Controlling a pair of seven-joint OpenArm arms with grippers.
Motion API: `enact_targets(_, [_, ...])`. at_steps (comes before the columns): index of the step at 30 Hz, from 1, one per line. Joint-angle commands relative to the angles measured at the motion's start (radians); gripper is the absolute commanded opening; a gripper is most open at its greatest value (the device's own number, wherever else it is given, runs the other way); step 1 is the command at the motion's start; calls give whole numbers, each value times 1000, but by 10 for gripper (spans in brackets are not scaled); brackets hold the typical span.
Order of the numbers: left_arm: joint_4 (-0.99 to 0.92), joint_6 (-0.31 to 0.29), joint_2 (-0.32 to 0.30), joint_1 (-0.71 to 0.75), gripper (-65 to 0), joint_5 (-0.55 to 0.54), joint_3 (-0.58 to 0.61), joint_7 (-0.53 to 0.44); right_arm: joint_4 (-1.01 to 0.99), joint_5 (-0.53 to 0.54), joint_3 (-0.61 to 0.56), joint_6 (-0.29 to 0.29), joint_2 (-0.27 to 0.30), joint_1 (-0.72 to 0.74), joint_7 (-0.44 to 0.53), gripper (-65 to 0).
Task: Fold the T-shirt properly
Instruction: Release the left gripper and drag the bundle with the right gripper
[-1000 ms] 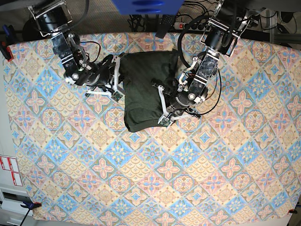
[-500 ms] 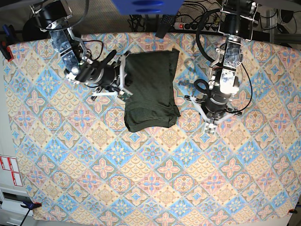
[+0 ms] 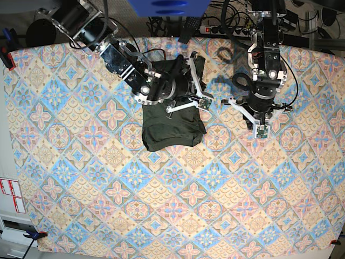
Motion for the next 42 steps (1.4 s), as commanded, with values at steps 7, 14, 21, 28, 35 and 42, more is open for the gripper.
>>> enact_targets(7, [89,0,0,36,-650,-4,-1,-23,-219,11,13,4,-110,54,24,-635])
enact_targets(14, [89,0,0,55,-650,-4,-2,-25,-312,-129,133,4,-124,57,64,-635])
enact_targets(21, [89,0,0,52,-650,-4,-2,-25,-326,-239,282,4,-78,34,62,-635])
enact_targets(28, [89,0,0,50,-650,-4,-2,-25,-331,-242,392,4,19,25,65,-635])
enact_targets(35, [89,0,0,49,-650,-4,2,-25,-331,-236,395,4,143,33,134,-635])
enact_targets(42, [89,0,0,52,-650,-4,5,-25,-329,-241,418,4,203,33,142,-635])
